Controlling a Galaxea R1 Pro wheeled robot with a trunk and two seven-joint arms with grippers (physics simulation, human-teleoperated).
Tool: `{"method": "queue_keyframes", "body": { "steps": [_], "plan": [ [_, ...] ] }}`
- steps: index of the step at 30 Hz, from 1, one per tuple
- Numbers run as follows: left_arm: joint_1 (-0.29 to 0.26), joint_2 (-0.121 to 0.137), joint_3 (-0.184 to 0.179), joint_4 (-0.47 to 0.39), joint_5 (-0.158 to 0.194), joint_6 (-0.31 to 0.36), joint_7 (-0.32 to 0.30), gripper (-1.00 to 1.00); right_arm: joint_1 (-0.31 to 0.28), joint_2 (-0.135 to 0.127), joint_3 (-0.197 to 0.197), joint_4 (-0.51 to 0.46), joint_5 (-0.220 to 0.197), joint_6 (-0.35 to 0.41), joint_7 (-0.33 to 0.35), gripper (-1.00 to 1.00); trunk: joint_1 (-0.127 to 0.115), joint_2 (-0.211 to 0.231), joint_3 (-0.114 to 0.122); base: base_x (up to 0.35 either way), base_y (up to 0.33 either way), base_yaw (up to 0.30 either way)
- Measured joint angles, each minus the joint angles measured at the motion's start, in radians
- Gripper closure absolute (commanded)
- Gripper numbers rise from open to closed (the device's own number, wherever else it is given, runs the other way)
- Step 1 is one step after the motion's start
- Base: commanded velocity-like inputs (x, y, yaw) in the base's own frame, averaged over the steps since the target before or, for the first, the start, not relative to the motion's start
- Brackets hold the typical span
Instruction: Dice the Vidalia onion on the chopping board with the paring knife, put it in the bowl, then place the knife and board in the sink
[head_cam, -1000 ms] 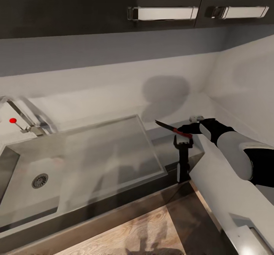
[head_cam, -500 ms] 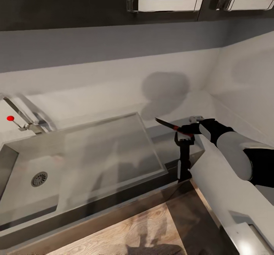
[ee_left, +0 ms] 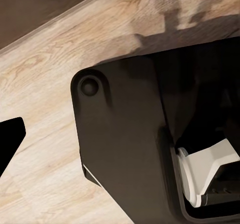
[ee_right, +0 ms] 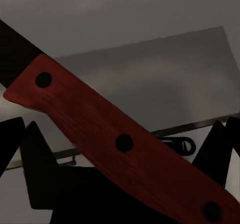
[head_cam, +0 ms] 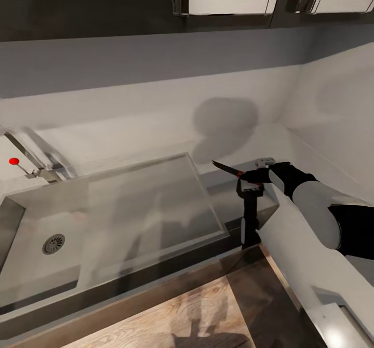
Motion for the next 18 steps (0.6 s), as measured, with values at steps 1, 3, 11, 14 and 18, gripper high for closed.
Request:
{"method": "queue_keyframes", "body": {
  "steps": [1, 3, 11, 14, 18],
  "plan": [
    [0.000, 0.000, 0.000, 0.000, 0.000, 0.000, 0.000, -1.00, 0.000, 0.000, 0.000, 0.000, 0.001, -0.001, 0.000, -1.00, 0.000, 0.000, 0.000, 0.000, 0.000, 0.000],
    [0.000, 0.000, 0.000, 0.000, 0.000, 0.000, 0.000, -1.00, 0.000, 0.001, 0.000, 0.000, 0.000, 0.000, 0.000, -1.00, 0.000, 0.000, 0.000, 0.000, 0.000, 0.000],
    [0.000, 0.000, 0.000, 0.000, 0.001, 0.000, 0.000, -1.00, 0.000, 0.002, 0.000, 0.000, 0.000, 0.000, 0.000, -1.00, 0.000, 0.000, 0.000, 0.000, 0.000, 0.000],
    [0.000, 0.000, 0.000, 0.000, 0.001, 0.000, 0.000, -1.00, 0.001, 0.002, 0.001, -0.001, 0.001, 0.000, 0.000, -1.00, 0.000, 0.000, 0.000, 0.000, 0.000, 0.000],
    [0.000, 0.000, 0.000, 0.000, 0.001, 0.000, 0.000, -1.00, 0.001, 0.002, -0.001, -0.003, 0.000, 0.000, 0.000, 1.00, 0.000, 0.000, 0.000, 0.000, 0.000, 0.000]
  ]
}}
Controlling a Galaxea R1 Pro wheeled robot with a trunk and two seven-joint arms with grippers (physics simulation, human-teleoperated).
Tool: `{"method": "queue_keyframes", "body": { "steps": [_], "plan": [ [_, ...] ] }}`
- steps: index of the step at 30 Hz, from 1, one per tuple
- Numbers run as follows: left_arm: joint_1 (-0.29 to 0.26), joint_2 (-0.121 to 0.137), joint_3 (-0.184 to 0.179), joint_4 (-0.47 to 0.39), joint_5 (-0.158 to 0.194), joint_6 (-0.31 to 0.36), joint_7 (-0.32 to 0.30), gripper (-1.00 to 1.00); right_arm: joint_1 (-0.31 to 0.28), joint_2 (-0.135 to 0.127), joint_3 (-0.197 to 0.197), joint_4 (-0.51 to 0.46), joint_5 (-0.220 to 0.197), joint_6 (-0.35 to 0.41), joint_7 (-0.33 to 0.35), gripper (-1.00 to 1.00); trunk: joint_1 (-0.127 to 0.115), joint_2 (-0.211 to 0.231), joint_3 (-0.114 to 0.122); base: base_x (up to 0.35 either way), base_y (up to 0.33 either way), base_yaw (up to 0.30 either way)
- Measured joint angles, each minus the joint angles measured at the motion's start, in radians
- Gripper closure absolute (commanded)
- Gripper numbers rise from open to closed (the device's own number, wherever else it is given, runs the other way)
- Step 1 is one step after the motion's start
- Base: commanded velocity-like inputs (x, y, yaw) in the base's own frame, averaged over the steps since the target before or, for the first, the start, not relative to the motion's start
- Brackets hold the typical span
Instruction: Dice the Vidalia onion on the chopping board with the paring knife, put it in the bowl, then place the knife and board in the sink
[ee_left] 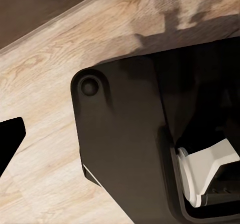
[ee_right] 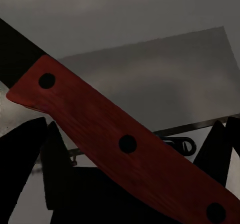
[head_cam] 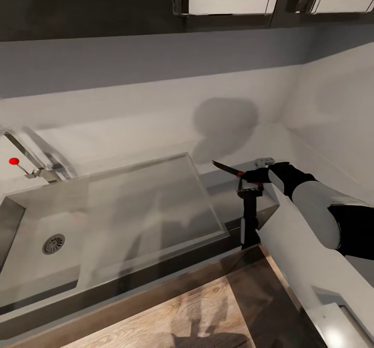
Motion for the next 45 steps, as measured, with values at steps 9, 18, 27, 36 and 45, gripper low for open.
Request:
{"method": "queue_keyframes", "body": {
  "steps": [9, 18, 27, 36, 45],
  "plan": [
    [0.000, 0.000, 0.000, 0.000, 0.000, 0.000, 0.000, -1.00, 0.000, 0.000, -0.001, -0.001, 0.000, 0.000, 0.000, 1.00, 0.000, 0.000, 0.000, 0.000, 0.000, 0.000],
    [0.000, 0.000, 0.000, 0.000, 0.000, 0.000, 0.000, -1.00, 0.000, -0.001, -0.003, -0.001, -0.003, 0.001, 0.000, 1.00, 0.000, 0.000, 0.000, 0.000, 0.000, 0.000],
    [0.000, -0.008, -0.004, -0.001, -0.002, 0.001, 0.002, -1.00, 0.000, -0.001, -0.012, 0.015, -0.013, -0.002, 0.003, 1.00, 0.000, 0.000, 0.008, 0.000, 0.000, 0.000],
    [0.000, -0.008, -0.004, -0.001, -0.002, 0.001, 0.002, -1.00, 0.001, 0.000, -0.013, 0.033, -0.014, 0.003, 0.001, 1.00, 0.001, 0.001, 0.022, 0.000, 0.000, 0.000],
    [0.000, -0.008, -0.004, -0.001, -0.002, 0.001, 0.002, -1.00, 0.001, 0.000, -0.013, 0.032, -0.014, 0.003, -0.001, 1.00, 0.001, 0.001, 0.036, 0.000, 0.000, 0.000]
  ]
}}
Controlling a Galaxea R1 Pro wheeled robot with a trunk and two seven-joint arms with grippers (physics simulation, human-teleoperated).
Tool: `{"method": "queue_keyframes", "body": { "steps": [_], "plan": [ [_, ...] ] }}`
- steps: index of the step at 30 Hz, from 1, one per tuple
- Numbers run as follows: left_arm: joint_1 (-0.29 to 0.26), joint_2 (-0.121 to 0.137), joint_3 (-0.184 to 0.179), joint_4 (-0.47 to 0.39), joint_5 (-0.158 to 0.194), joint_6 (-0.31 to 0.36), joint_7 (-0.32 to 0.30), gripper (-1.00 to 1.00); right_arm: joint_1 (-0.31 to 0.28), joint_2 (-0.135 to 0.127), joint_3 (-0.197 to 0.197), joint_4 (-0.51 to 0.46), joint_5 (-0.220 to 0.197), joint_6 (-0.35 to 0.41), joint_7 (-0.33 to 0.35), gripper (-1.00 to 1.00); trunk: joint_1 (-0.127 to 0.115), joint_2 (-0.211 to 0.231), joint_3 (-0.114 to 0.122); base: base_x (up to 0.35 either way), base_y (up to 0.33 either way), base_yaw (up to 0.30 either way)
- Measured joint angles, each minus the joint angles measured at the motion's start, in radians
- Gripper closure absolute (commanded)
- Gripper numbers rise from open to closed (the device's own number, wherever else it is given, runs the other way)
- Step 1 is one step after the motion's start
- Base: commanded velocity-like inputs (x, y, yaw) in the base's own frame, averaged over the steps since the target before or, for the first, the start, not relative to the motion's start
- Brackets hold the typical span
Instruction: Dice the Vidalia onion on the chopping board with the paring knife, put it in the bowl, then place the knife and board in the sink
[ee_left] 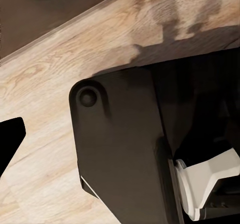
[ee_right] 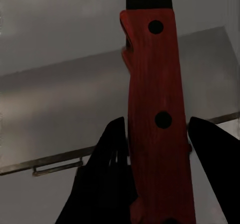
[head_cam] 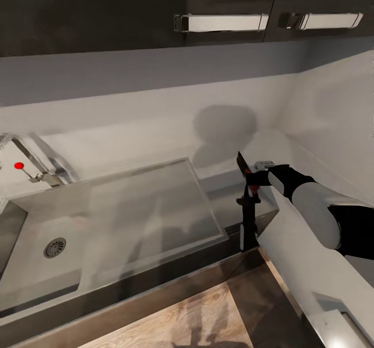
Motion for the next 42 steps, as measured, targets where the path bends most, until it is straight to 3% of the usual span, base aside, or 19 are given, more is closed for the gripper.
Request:
{"method": "queue_keyframes", "body": {
  "steps": [9, 19, 26, 42],
  "plan": [
    [0.000, 0.000, 0.000, 0.000, 0.000, 0.000, 0.000, -1.00, 0.000, -0.001, 0.000, -0.012, 0.002, 0.001, -0.001, 1.00, 0.000, 0.000, 0.014, -0.082, 0.000, 0.000],
    [0.000, 0.000, 0.000, 0.000, 0.000, 0.000, 0.000, -1.00, 0.000, 0.002, -0.001, -0.024, 0.003, 0.002, -0.010, 1.00, 0.001, 0.000, 0.030, -0.325, 0.066, 0.000],
    [0.000, 0.000, 0.000, 0.000, 0.000, -0.001, 0.000, -1.00, 0.000, 0.018, 0.000, -0.122, 0.002, 0.008, -0.061, 1.00, 0.001, 0.000, 0.041, -0.335, 0.090, 0.000],
    [0.000, 0.001, 0.000, -0.003, -0.001, -0.003, 0.001, -1.00, 0.000, 0.032, 0.000, -0.129, 0.002, 0.009, -0.081, 1.00, 0.001, 0.000, 0.066, -0.302, 0.071, 0.000]
  ]
}}
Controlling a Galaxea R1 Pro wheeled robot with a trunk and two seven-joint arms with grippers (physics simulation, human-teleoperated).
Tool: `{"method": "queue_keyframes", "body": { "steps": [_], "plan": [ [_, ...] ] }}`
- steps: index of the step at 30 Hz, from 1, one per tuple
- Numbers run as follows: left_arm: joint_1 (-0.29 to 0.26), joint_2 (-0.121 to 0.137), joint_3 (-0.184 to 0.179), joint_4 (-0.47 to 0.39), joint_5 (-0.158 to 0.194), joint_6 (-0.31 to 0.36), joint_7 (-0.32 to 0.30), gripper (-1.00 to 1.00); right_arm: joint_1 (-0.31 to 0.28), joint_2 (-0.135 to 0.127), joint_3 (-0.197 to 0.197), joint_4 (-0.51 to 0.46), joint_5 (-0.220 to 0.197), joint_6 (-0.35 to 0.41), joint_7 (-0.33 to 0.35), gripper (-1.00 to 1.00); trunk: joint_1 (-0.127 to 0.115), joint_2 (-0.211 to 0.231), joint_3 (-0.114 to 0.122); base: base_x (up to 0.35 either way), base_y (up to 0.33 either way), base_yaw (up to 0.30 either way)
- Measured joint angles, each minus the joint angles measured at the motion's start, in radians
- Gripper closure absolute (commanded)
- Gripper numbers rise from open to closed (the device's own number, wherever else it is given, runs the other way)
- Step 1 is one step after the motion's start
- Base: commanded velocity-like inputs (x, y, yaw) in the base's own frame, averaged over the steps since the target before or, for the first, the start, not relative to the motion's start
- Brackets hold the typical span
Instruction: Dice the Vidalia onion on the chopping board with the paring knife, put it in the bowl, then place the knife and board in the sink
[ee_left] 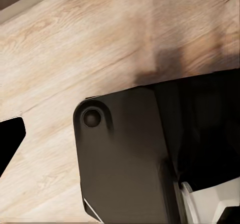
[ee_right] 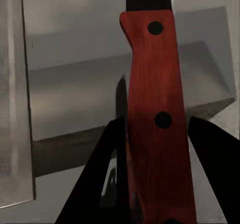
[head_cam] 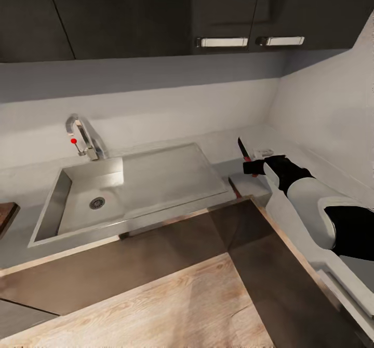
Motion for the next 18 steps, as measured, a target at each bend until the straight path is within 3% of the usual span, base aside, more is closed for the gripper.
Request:
{"method": "queue_keyframes", "body": {
  "steps": [10, 18],
  "plan": [
    [0.000, 0.000, 0.000, -0.002, 0.000, 0.002, 0.000, -1.00, 0.000, 0.040, 0.000, 0.000, 0.000, -0.001, -0.094, 1.00, 0.000, 0.000, 0.016, -0.212, 0.225, 0.000],
    [0.000, 0.000, 0.000, -0.001, 0.000, 0.002, 0.000, -1.00, 0.000, 0.045, 0.000, 0.000, 0.000, -0.003, -0.122, 1.00, 0.000, 0.000, 0.028, -0.158, 0.263, 0.017]
  ]
}}
